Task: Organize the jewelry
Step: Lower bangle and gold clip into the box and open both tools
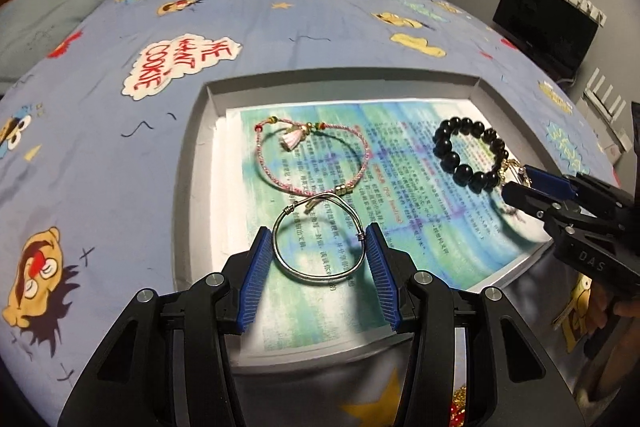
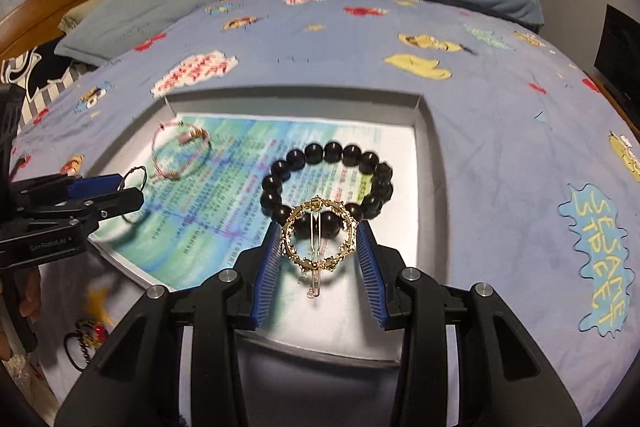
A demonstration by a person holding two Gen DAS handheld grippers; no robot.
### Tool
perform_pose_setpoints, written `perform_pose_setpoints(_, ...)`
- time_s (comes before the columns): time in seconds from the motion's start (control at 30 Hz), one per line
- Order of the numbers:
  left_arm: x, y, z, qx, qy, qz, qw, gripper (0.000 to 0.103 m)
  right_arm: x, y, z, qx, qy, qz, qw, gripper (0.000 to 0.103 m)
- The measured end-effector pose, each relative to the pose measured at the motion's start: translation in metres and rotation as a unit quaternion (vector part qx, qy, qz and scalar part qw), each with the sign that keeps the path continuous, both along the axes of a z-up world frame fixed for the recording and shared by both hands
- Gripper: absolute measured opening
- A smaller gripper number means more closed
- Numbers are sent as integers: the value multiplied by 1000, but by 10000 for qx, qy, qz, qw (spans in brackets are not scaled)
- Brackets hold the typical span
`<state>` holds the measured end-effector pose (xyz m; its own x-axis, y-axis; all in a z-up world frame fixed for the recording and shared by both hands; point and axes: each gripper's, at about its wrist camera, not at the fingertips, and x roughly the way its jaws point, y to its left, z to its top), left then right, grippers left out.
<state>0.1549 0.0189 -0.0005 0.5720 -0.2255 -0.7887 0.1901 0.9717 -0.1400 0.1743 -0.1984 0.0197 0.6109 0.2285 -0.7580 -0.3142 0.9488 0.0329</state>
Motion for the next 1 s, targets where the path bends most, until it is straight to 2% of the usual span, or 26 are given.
perform_pose_setpoints(0.23,5,-4,-4,273,3,-63,9996,50,3,9,-3,-284,97,77,9995,39)
perform_pose_setpoints(0.63,5,-4,-6,308,-98,-93,9994,52,7,9,-4,-263,54,33,9996,41)
perform_pose_setpoints(0.8,2,-2,-4,234,-198,-85,9995,53,4,8,-1,-82,-8,54,10000,50)
perform_pose_setpoints(0.93,-3,0,1,145,-353,-61,9993,62,-2,7,6,86,-175,69,9998,61)
perform_pose_setpoints(1.0,-6,0,5,120,-436,-59,9990,65,-5,4,13,194,-315,22,9993,62)
